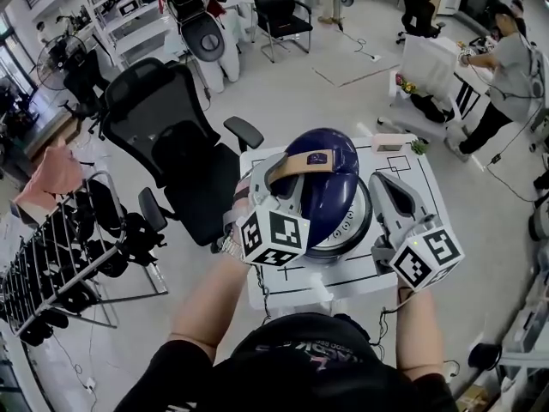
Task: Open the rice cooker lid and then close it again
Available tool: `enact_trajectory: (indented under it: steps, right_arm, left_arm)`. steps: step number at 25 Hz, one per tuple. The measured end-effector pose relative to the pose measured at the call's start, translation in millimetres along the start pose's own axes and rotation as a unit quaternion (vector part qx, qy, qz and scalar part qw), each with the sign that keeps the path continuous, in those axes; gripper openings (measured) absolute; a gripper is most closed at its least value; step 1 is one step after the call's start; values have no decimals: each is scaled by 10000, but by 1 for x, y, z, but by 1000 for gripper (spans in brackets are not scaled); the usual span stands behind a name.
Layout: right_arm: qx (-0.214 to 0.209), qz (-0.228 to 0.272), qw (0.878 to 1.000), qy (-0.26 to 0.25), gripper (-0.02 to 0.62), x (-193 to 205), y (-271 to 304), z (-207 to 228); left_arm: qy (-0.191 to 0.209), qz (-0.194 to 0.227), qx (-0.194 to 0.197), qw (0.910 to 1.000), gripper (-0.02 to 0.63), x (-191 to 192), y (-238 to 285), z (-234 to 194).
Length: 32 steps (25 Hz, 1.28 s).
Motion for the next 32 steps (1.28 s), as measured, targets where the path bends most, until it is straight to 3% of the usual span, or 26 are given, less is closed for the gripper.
enact_trajectory:
  steps: [16, 32]
  right_arm:
    - [-839, -561, 9945, -285, 2, 20, 11, 40]
    - [-1464, -1074, 9811, -674, 2, 54, 32, 48]
  left_arm:
    - [1291, -557, 69, 9900, 156, -7, 30, 67]
    - [1833, -949, -29, 9785, 163, -2, 47, 97]
Point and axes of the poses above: the fingertips, and each gripper's own axes: y forward along the fingers, z to its right, x out of its underside, the point moved 9 cm from there along -y, backward along the fingers, and after that the axes turned 12 degrees about -y, right-handed, at the moved point
